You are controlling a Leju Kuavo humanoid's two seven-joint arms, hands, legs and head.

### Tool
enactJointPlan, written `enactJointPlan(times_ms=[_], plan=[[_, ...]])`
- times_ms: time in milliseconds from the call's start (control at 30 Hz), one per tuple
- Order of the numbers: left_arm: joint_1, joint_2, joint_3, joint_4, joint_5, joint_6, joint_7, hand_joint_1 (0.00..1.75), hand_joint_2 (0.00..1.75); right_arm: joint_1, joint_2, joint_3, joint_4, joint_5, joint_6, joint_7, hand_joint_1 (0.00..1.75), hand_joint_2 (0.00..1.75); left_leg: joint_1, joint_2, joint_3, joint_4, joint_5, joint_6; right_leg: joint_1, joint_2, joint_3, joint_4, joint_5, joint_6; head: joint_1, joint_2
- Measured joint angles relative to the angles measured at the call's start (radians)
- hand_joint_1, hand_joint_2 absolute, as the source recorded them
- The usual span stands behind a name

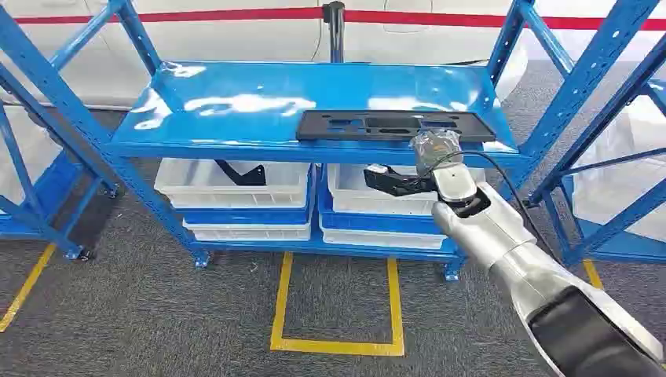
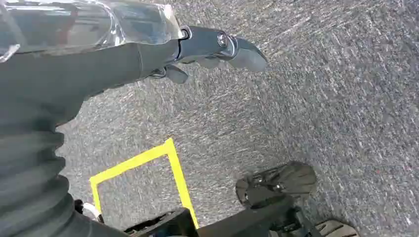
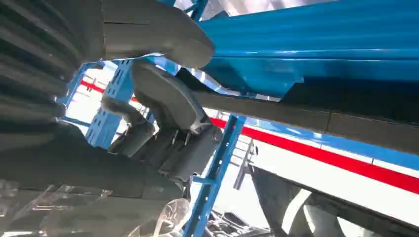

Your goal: Take the parts from the cabinet and place them on the table.

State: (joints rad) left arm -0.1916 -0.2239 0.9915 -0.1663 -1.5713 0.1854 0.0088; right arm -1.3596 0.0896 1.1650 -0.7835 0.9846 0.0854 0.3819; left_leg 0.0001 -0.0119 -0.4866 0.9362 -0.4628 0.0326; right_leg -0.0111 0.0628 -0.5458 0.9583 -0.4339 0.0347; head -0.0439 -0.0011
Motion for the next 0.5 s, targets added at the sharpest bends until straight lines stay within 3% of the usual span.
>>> enactJointPlan(times_ms=[200,267,300,400,433,500], plan=[[-0.001,0.0,0.0,0.0,0.0,0.0,0.002,0.0,1.75,0.0,0.0,-0.008,0.003,-0.024,-0.028,0.007,1.75,1.75,0.0,0.0,0.0,0.0,0.0,0.0,0.0,0.0,0.0,0.0,0.0,0.0,0.0,0.0],[-0.002,0.0,0.0,0.0,0.0,0.0,0.005,0.0,1.75,0.0,0.0,-0.01,0.005,-0.024,-0.031,0.007,0.42,1.75,0.0,0.0,0.0,0.0,0.0,0.0,0.0,0.0,0.0,0.0,0.0,0.0,0.0,0.0],[-0.003,0.0,0.0,0.0,0.0,0.0,0.006,0.0,1.75,0.0,0.0,-0.011,0.006,-0.023,-0.032,0.007,0.0,1.75,0.0,0.0,0.0,0.0,0.0,0.0,0.0,0.0,0.0,0.0,0.0,0.0,0.0,0.0],[-0.006,0.0,0.0,0.0,0.0,0.0,0.006,0.0,1.75,0.0,0.0,-0.011,0.01,-0.01,-0.037,0.007,0.0,1.75,0.0,0.0,0.0,0.0,0.0,0.0,0.0,0.0,0.0,0.0,0.0,0.0,0.0,0.0],[-0.007,0.0,0.0,0.0,0.0,0.0,0.006,0.0,1.75,0.0,0.0,-0.011,0.011,-0.001,-0.039,0.007,0.0,0.0,0.0,0.0,0.0,0.0,0.0,0.0,0.0,0.0,0.0,0.0,0.0,0.0,0.0,0.0],[-0.009,0.0,0.0,0.0,0.0,0.0,0.006,0.0,1.75,-0.002,0.0,-0.01,0.013,0.009,-0.041,0.007,0.0,0.0,0.0,0.0,0.0,0.0,0.0,0.0,0.0,0.0,0.0,0.0,0.0,0.0,0.0,0.0]])
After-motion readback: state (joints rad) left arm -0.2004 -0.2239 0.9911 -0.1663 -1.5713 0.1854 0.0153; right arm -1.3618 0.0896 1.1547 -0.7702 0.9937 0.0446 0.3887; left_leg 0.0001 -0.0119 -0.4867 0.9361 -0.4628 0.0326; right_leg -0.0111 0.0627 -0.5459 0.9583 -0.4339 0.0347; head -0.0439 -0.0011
